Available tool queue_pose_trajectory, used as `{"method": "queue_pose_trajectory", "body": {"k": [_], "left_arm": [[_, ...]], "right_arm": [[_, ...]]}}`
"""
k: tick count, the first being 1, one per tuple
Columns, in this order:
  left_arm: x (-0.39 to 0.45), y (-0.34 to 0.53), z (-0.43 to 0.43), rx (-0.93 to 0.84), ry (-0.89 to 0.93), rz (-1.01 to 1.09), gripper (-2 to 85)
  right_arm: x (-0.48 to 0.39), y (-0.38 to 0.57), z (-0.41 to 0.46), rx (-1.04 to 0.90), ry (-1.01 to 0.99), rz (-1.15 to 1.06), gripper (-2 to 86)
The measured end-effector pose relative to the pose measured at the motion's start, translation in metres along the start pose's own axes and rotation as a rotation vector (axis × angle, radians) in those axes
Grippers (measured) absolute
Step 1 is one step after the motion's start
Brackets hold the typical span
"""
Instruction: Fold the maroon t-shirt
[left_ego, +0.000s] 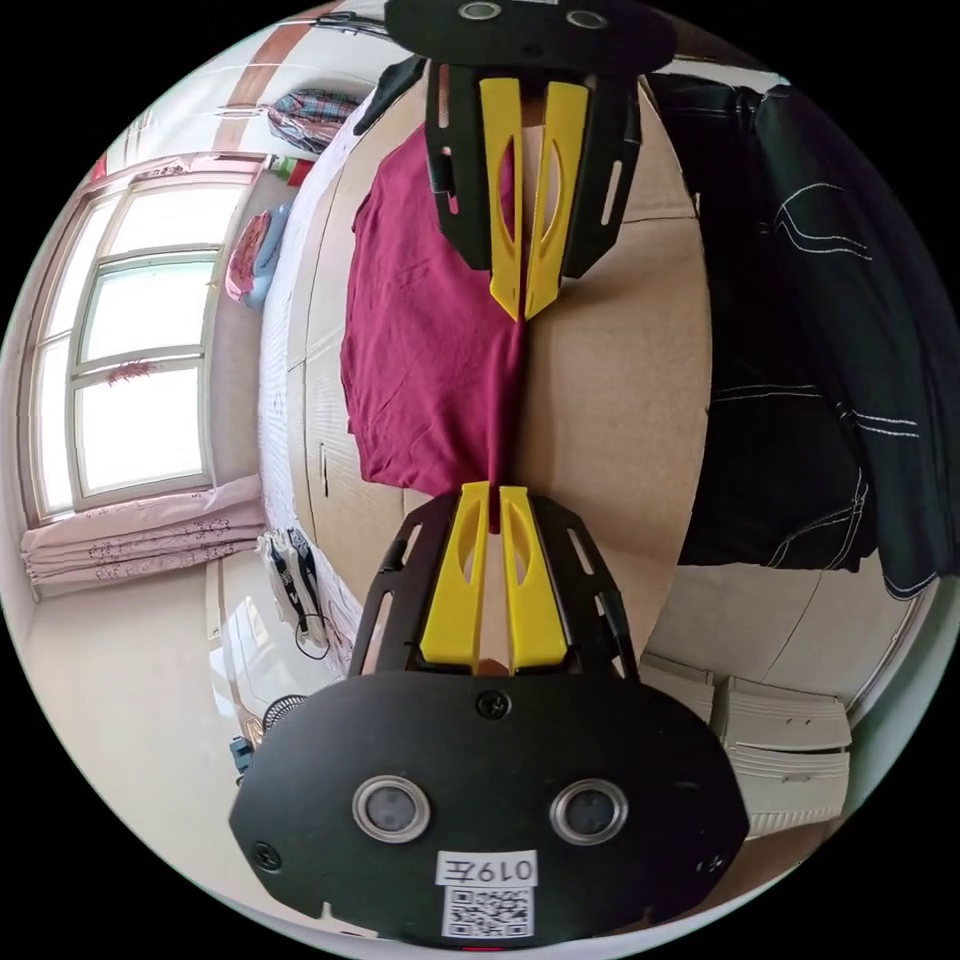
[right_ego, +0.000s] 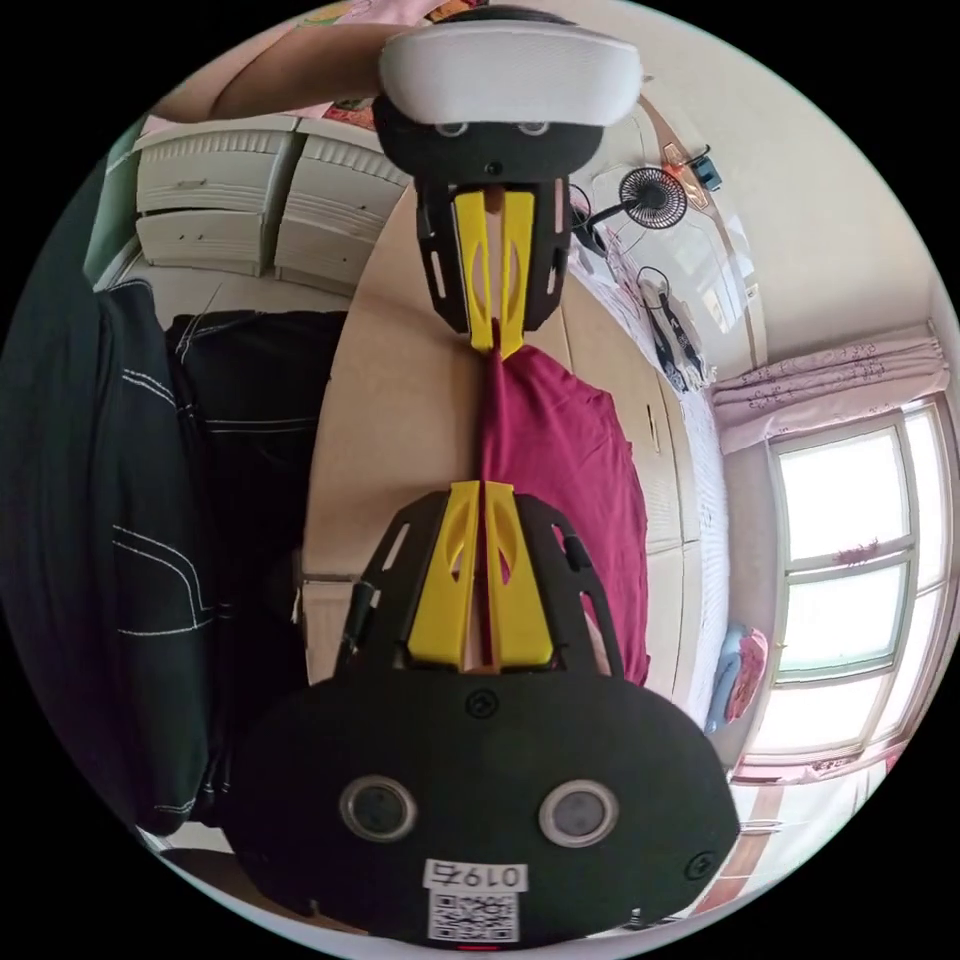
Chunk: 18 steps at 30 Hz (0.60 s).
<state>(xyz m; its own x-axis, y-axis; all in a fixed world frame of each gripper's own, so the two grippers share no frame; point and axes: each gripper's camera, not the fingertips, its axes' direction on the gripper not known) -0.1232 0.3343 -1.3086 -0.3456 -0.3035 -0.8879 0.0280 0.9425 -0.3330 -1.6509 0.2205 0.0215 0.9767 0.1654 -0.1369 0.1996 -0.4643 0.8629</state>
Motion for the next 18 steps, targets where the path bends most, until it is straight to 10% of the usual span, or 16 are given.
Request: {"method": "queue_pose_trajectory", "body": {"k": [18], "left_arm": [[-0.022,-0.007,-0.007,-0.027,-0.108,0.076,6.2]], "right_arm": [[-0.013,-0.003,0.046,-0.001,0.116,0.000,4.6]]}}
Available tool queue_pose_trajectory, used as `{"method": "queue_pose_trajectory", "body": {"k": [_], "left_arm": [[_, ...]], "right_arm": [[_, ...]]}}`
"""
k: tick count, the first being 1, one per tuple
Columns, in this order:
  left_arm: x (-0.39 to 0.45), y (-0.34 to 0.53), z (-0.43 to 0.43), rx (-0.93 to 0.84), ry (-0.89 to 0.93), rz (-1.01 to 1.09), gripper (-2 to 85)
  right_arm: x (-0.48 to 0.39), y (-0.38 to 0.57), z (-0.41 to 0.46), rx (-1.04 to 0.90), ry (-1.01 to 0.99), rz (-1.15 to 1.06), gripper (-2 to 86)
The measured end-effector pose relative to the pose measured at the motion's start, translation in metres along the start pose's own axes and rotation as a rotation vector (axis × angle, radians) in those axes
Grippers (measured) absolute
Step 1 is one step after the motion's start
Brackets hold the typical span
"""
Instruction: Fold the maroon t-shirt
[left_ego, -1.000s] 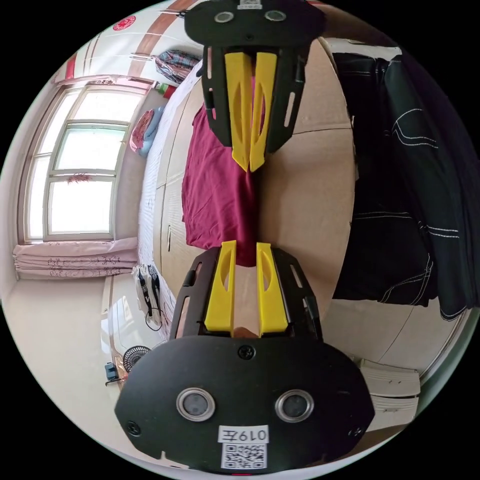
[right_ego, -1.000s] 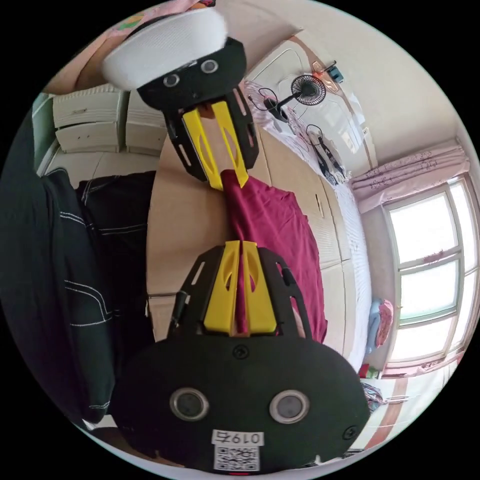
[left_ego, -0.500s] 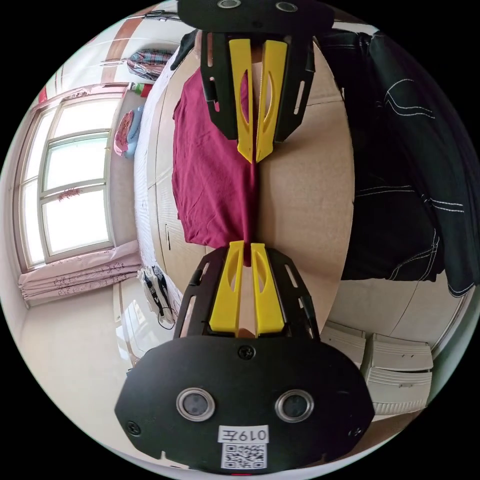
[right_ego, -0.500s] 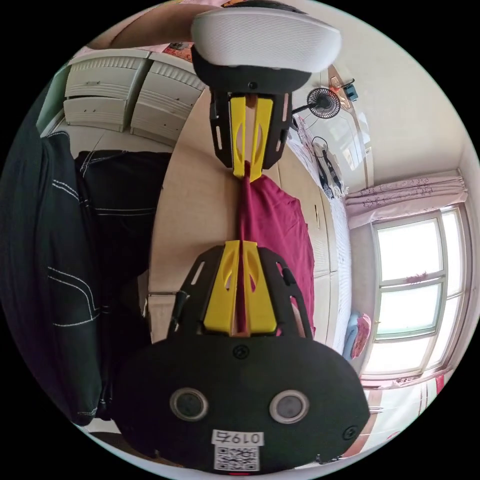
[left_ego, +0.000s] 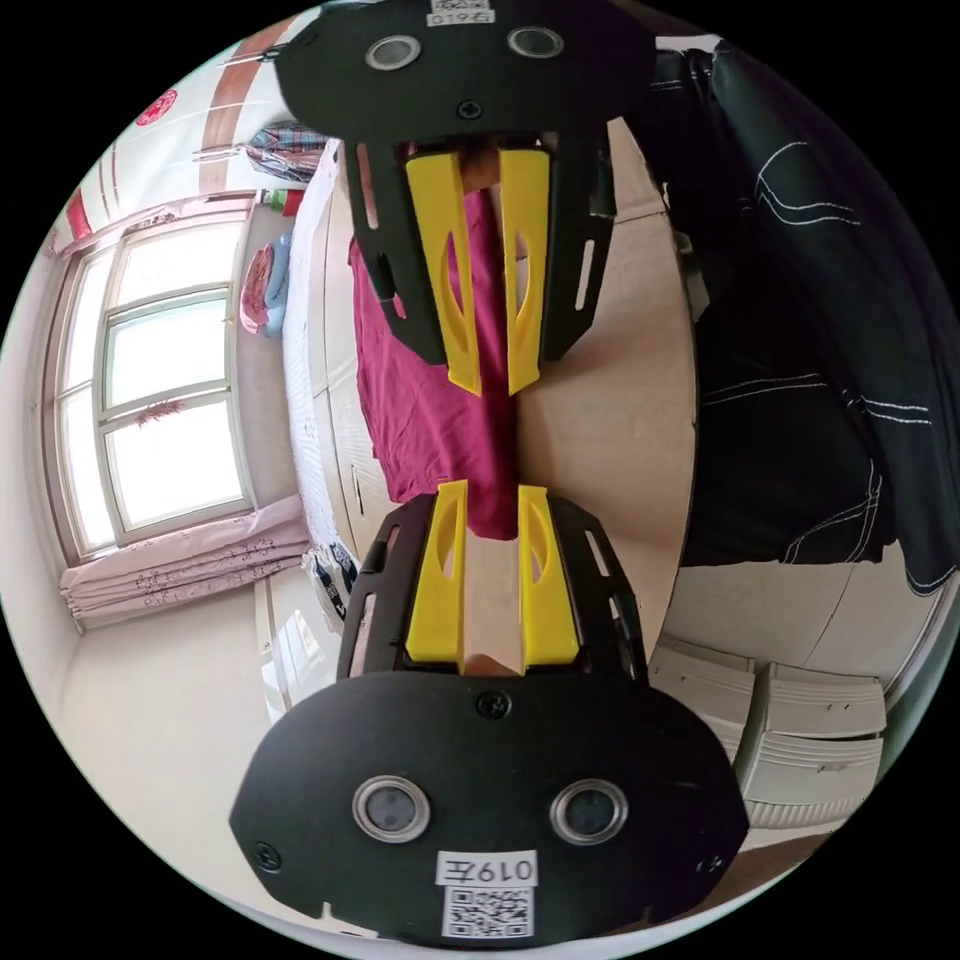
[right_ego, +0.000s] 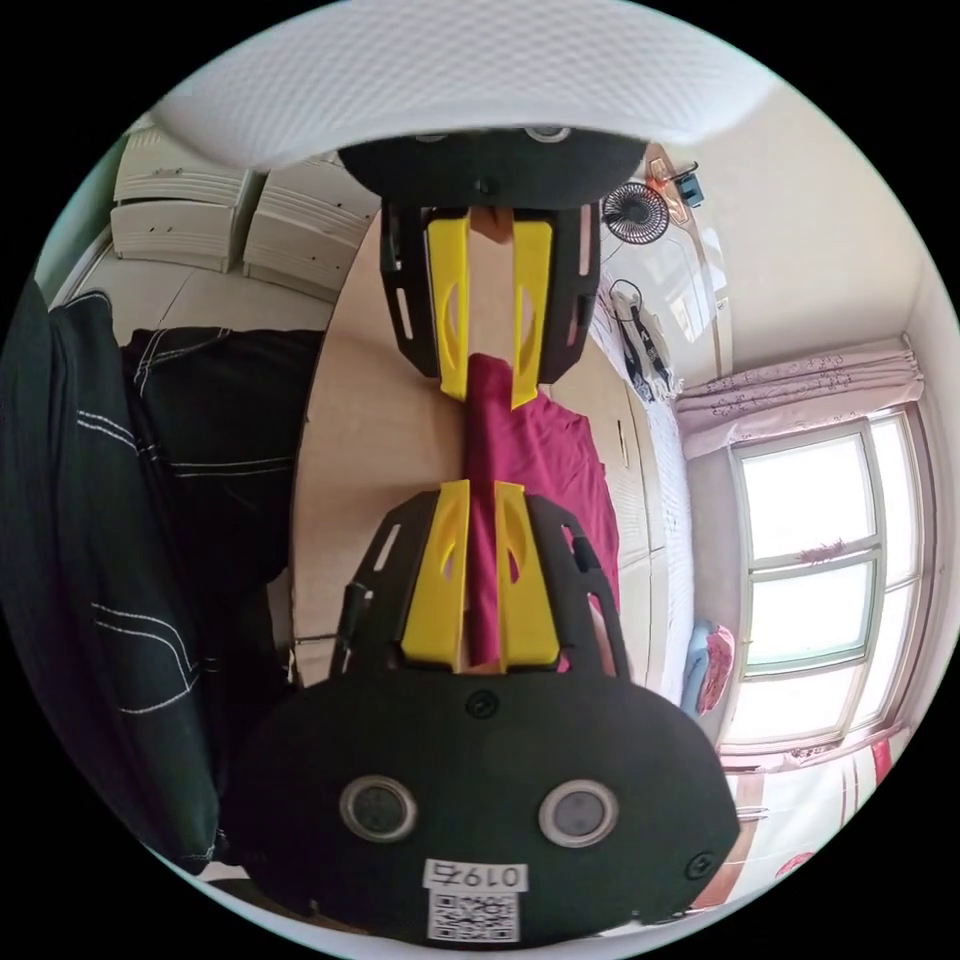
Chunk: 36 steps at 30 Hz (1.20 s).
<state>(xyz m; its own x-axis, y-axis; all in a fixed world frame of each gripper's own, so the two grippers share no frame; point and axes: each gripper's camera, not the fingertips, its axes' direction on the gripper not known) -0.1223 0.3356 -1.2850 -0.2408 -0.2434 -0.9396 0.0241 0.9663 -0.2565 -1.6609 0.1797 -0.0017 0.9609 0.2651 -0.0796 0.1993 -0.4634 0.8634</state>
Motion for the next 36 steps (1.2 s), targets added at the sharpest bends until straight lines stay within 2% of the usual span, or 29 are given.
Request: {"method": "queue_pose_trajectory", "body": {"k": [7,13,20,27,32,36], "left_arm": [[-0.018,0.021,0.003,0.086,0.094,-0.031,5.6],[-0.023,0.029,0.014,0.141,0.076,0.006,3.7],[-0.039,0.041,0.048,0.111,0.096,-0.017,1.1],[-0.086,0.078,0.066,0.212,0.299,-0.191,0.6],[-0.100,0.093,0.077,0.234,0.343,-0.219,0.5],[-0.093,0.092,0.088,0.183,0.321,-0.170,0.5]], "right_arm": [[0.009,0.007,0.020,0.007,-0.082,0.020,1.9],[0.031,0.030,0.024,0.065,-0.169,0.106,7.5],[0.030,0.040,0.029,0.066,-0.150,0.074,7.3],[0.033,0.048,0.032,0.063,-0.115,0.040,6.6],[0.025,0.053,0.035,0.026,-0.007,0.005,0.0],[0.031,0.059,0.032,0.024,-0.053,0.029,-0.3]]}}
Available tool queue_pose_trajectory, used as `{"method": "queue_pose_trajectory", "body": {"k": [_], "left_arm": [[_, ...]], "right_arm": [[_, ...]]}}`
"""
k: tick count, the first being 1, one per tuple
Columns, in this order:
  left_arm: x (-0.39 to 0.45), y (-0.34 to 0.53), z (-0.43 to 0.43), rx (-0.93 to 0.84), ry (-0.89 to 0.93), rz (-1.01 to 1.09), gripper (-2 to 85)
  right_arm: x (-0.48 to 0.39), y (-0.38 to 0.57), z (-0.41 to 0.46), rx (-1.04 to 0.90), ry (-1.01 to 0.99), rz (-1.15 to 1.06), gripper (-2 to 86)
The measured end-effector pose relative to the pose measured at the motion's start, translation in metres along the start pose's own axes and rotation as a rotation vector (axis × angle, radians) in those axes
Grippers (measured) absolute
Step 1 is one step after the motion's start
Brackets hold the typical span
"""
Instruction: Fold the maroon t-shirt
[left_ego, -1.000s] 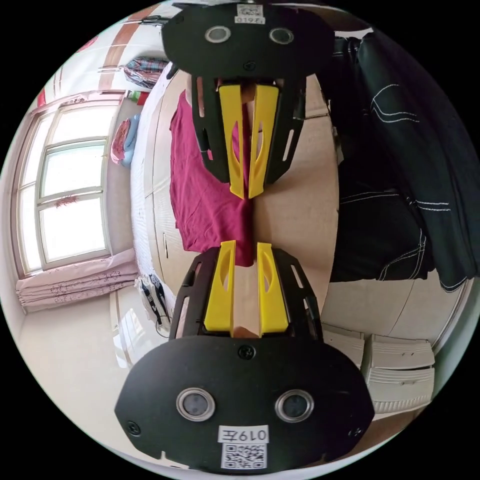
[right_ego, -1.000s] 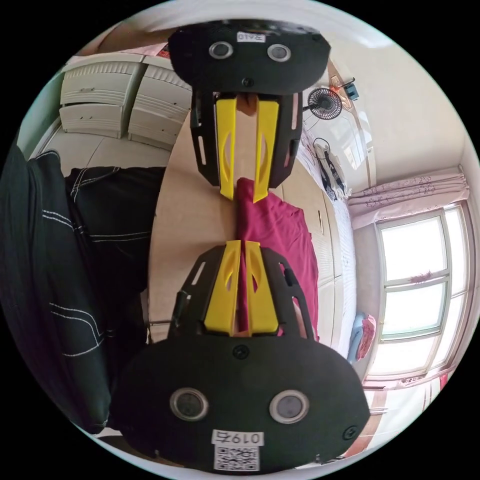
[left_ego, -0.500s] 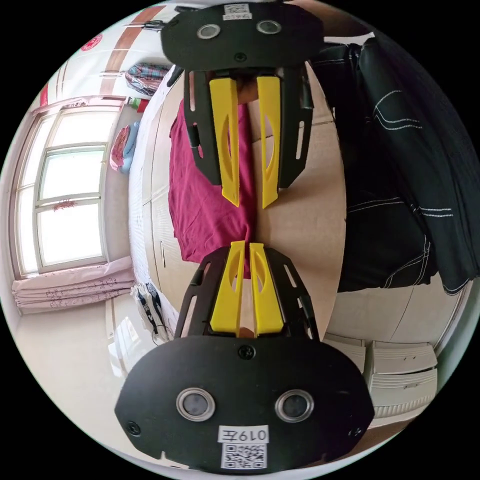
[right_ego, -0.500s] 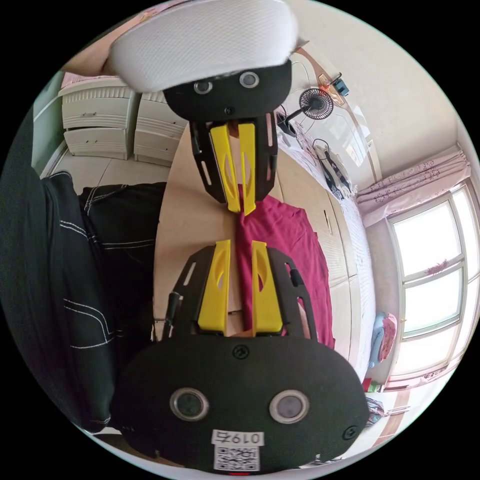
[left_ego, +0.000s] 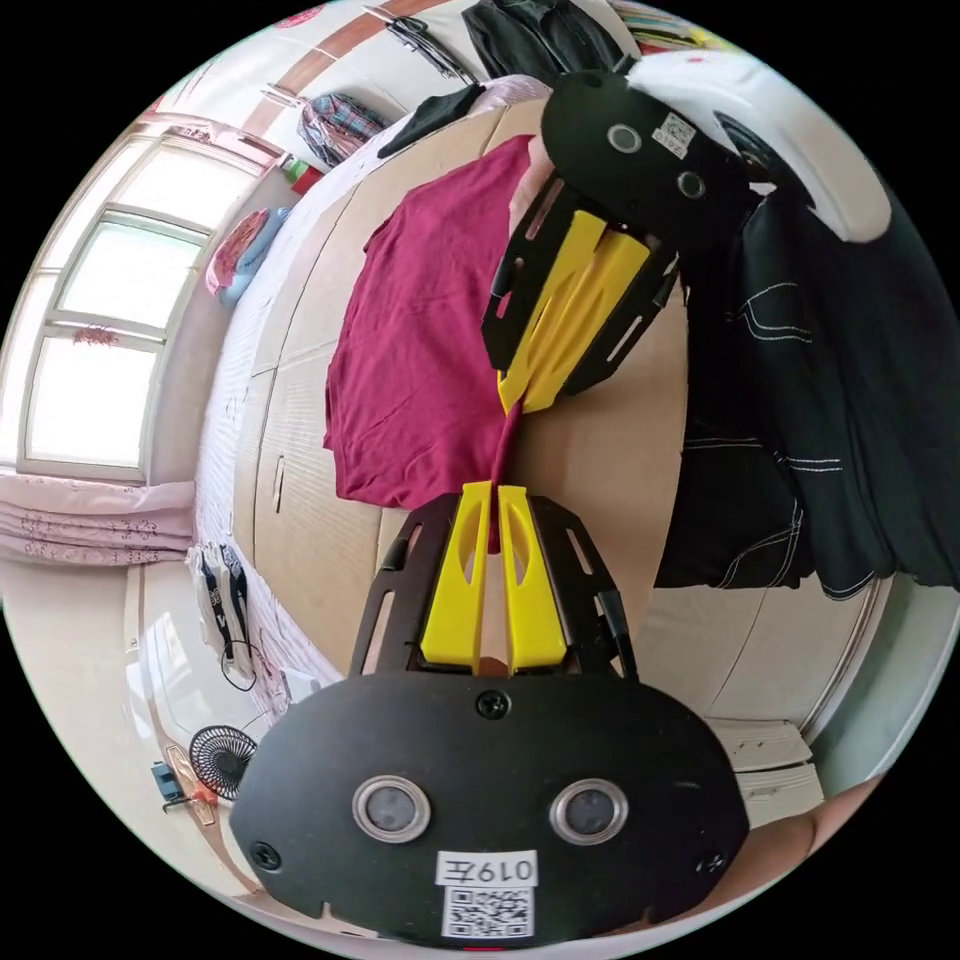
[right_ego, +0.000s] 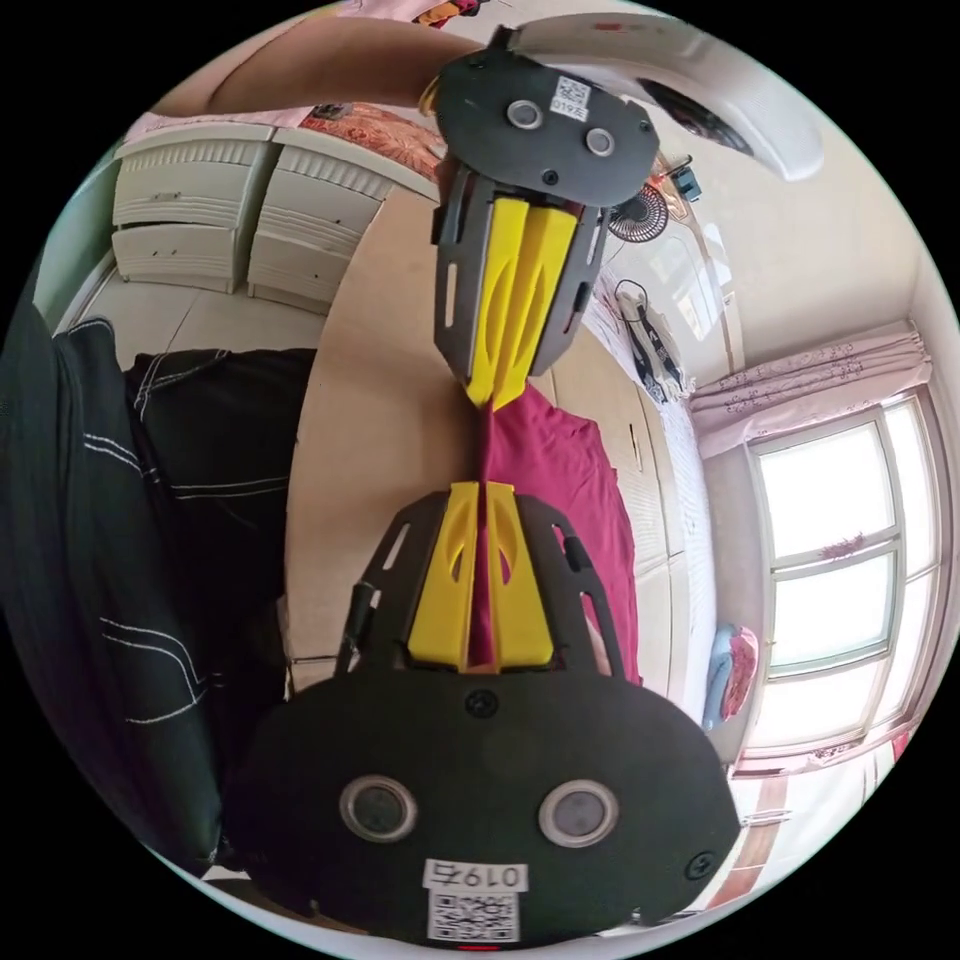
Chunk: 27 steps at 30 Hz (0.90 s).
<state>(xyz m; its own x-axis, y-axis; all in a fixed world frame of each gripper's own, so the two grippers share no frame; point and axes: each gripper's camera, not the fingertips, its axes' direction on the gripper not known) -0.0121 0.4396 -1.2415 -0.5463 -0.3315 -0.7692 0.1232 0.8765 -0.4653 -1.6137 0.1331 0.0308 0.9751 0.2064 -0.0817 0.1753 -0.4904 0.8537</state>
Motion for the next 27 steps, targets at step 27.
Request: {"method": "queue_pose_trajectory", "body": {"k": [27], "left_arm": [[0.008,-0.015,0.002,-0.156,-0.115,0.086,0.8]], "right_arm": [[0.018,0.109,-0.052,-0.189,0.123,0.001,-0.1]]}}
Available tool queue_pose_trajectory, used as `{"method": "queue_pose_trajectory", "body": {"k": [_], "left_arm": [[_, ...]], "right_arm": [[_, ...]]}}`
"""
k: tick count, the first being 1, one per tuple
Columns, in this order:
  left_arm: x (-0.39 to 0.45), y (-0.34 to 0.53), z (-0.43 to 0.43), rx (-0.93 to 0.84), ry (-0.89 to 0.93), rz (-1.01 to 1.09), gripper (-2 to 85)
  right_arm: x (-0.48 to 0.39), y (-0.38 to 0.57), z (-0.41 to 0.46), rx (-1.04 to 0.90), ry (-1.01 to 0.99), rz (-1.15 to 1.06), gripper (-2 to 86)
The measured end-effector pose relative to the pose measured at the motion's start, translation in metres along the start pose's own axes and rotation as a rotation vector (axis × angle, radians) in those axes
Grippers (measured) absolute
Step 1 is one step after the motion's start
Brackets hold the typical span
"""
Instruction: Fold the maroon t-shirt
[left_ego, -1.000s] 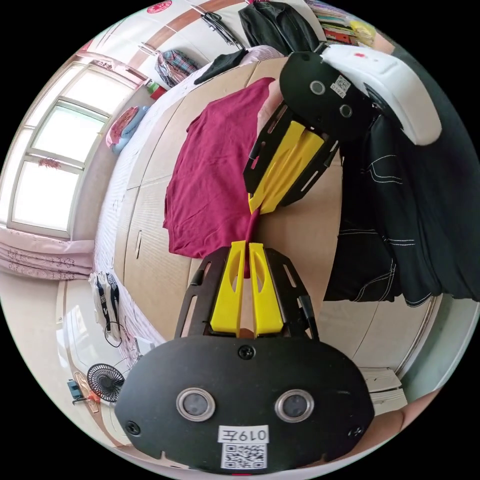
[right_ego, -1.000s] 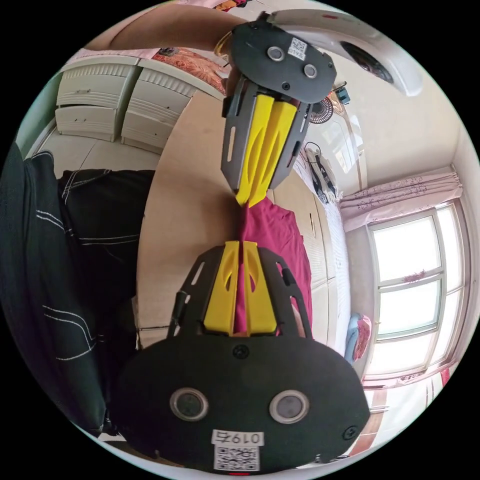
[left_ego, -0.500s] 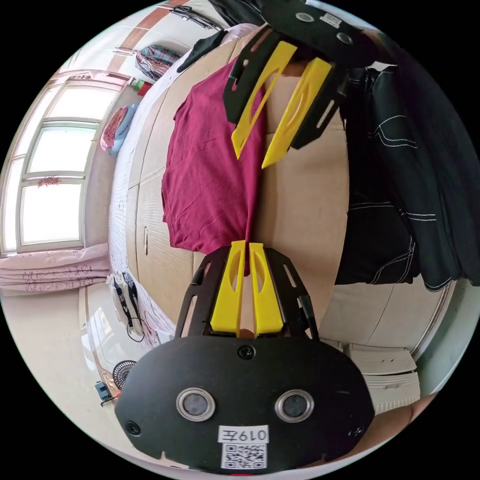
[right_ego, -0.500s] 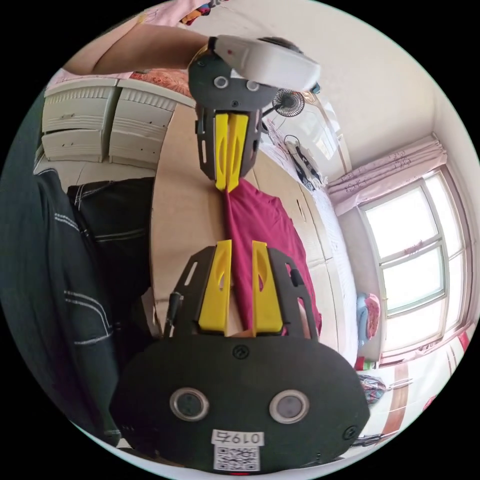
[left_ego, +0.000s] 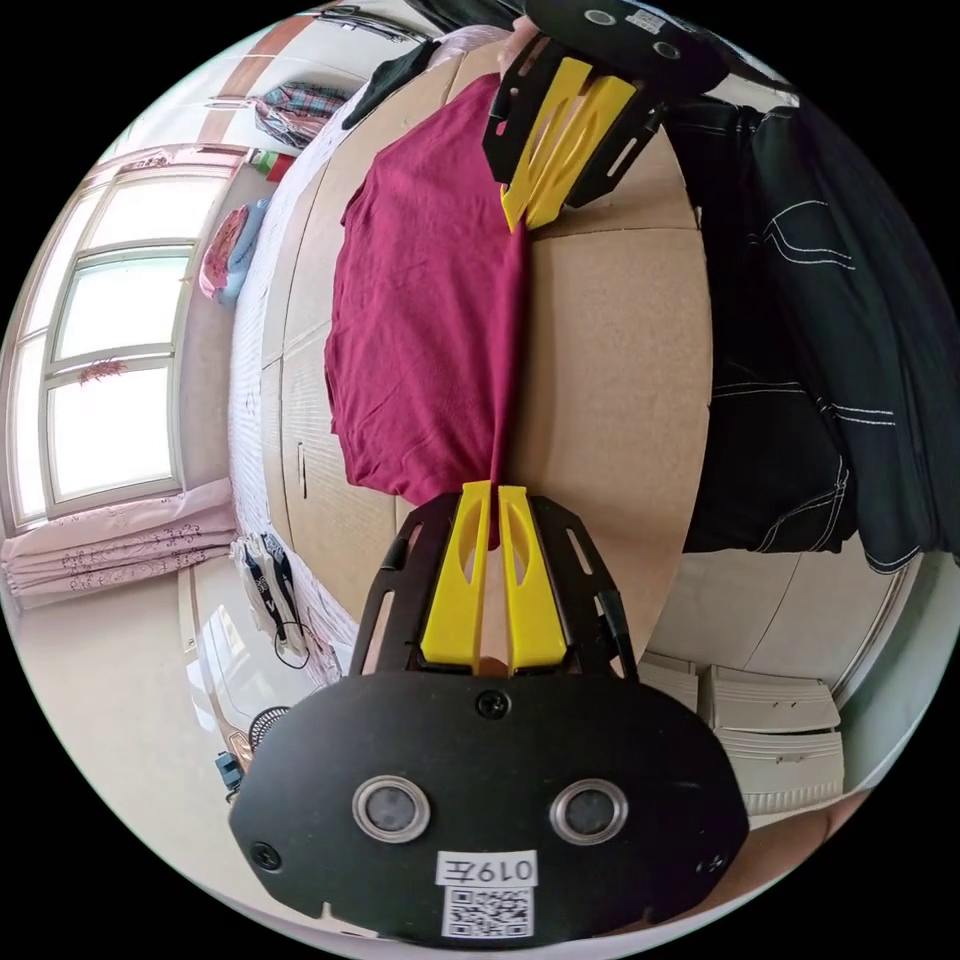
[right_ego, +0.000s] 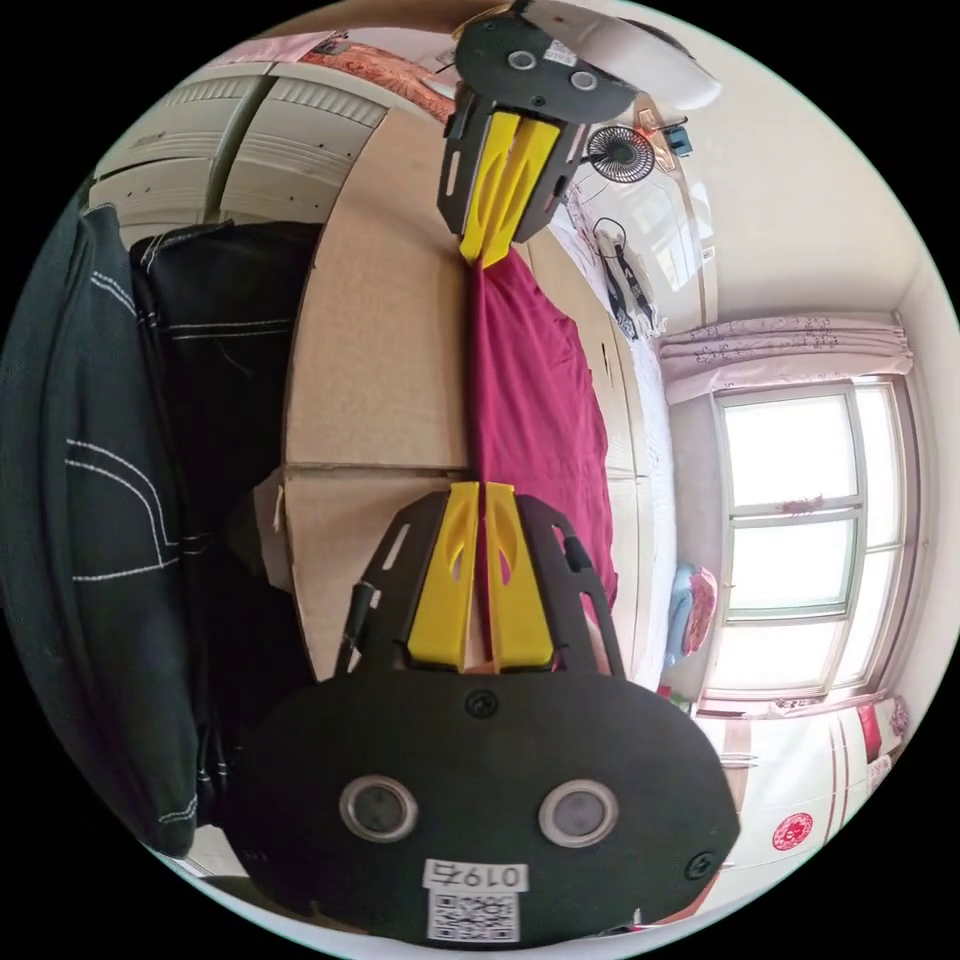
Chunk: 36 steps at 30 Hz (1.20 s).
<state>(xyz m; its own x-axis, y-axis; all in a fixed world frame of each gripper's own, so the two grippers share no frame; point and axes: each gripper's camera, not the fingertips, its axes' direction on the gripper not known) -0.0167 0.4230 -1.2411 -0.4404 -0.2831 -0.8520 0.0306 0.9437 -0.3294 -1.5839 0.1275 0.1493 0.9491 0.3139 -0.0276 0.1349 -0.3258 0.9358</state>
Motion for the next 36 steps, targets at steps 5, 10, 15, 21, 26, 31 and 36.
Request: {"method": "queue_pose_trajectory", "body": {"k": [5,10,15,21,26,31,36], "left_arm": [[0.009,-0.005,-0.009,-0.018,-0.060,0.006,2.3],[0.016,0.000,-0.022,-0.067,-0.074,0.003,5.9],[0.006,-0.005,-0.058,0.081,-0.069,-0.088,6.4],[0.012,-0.067,-0.071,0.293,-0.063,-0.072,5.8],[0.017,-0.091,-0.061,0.317,0.010,-0.021,5.2],[0.012,-0.094,-0.067,0.337,0.029,-0.045,5.7],[0.017,-0.101,-0.069,0.325,0.010,-0.047,5.6]], "right_arm": [[0.003,0.013,-0.010,0.010,0.033,0.004,5.1],[0.022,0.038,-0.030,0.025,0.011,0.077,8.7],[0.049,0.085,-0.036,-0.065,0.010,0.168,7.8],[0.063,0.125,-0.029,-0.222,0.050,0.136,7.1],[0.070,0.140,-0.034,-0.253,0.031,0.096,6.8],[0.081,0.150,-0.040,-0.256,0.009,0.091,6.1],[0.091,0.157,-0.045,-0.265,-0.003,0.065,6.0]]}}
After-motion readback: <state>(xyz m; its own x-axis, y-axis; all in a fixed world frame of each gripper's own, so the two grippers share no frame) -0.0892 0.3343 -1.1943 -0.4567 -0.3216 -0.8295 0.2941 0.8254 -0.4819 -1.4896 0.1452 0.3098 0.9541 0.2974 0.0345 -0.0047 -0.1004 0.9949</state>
